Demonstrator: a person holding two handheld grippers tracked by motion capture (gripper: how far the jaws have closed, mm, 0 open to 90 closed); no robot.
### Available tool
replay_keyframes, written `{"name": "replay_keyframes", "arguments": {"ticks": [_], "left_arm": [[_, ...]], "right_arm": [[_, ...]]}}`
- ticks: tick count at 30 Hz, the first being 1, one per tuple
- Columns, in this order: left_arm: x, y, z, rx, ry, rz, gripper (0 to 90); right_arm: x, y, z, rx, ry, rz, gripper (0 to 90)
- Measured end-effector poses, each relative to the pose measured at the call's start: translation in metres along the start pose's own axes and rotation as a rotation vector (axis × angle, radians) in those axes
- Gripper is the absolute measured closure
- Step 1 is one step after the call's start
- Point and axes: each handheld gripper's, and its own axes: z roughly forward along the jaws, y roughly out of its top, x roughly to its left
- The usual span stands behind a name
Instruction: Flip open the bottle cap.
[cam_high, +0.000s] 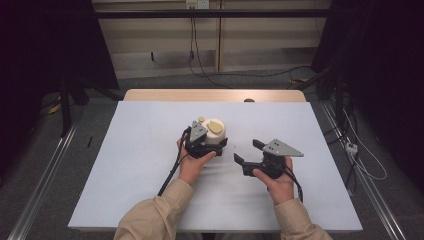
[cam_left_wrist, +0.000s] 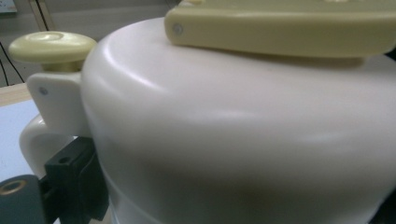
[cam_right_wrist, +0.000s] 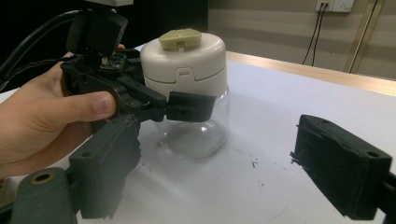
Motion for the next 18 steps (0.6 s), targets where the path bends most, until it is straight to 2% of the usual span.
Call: {"name": "replay_keyframes", "arguments": {"ticks": [7, 12, 13, 14, 17, 18], "left_arm": [[0.000, 0.000, 0.000, -0.006, 0.001, -0.003, 5.3], [0.001, -0.001, 0.000, -0.010, -0.002, 0.004, 5.3], [0.000, -0.001, 0.000, -0.010, -0.001, 0.001, 5.3], [0.000, -0.001, 0.000, -0.011, 0.000, 0.000, 5.3], [0.000, -0.001, 0.000, -0.011, 0.001, 0.003, 5.3], [0.000, -0.001, 0.000, -0.011, 0.001, 0.003, 5.3]], "right_arm": [[-0.001, 0.003, 0.006, 0.009, -0.005, 0.008, 16.8], [-0.005, 0.005, 0.010, 0.018, 0.006, 0.041, 20.8], [-0.005, 0.005, 0.011, 0.019, 0.008, 0.045, 22.6], [-0.007, 0.005, 0.013, 0.033, 0.008, 0.054, 28.2], [-0.009, 0.006, 0.015, 0.017, 0.015, 0.077, 36.6], [-0.009, 0.006, 0.015, 0.017, 0.015, 0.077, 36.6]]}}
